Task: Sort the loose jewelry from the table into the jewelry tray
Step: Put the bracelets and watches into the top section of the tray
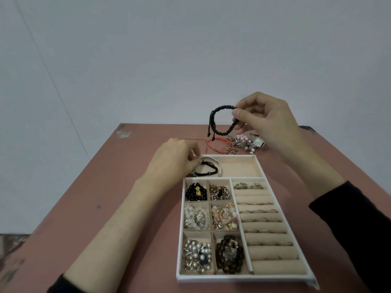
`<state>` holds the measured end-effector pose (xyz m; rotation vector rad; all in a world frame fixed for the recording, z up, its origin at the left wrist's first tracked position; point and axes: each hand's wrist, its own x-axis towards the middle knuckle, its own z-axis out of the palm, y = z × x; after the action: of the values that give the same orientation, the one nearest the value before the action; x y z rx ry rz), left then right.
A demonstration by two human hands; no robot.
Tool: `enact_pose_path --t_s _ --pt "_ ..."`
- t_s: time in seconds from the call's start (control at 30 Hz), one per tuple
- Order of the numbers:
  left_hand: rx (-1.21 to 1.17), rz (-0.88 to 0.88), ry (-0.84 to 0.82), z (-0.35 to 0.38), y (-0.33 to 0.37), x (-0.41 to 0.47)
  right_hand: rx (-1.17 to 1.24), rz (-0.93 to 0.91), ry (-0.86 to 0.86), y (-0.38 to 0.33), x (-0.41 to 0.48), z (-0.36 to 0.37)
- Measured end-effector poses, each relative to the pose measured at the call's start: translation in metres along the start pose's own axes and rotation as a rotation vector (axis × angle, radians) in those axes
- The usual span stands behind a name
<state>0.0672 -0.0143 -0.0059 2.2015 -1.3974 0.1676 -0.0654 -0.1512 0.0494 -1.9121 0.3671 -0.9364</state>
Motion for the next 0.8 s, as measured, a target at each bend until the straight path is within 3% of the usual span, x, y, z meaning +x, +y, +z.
enact_pose_path --t_s 0.2,0.37,0.53,0.8 --pt "0.122 0.024 0.009 0.003 -0.006 0.001 -0.062 -0.001 -0.077 -0.002 0.002 0.007" --pt "-0.098 -0.109 0.011 -0.004 -0.009 0.002 -0.161 0.027 -0.187 -0.001 -0.002 0.014" --pt "-0.172 -0.175 0.139 -0.005 -0.016 0.004 -0.201 0.065 -0.314 0.003 -0.007 0.028" --pt "-0.189 -0.174 0.159 -0.003 -0.018 0.005 -0.254 0.297 -0.331 0.025 -0.012 0.036"
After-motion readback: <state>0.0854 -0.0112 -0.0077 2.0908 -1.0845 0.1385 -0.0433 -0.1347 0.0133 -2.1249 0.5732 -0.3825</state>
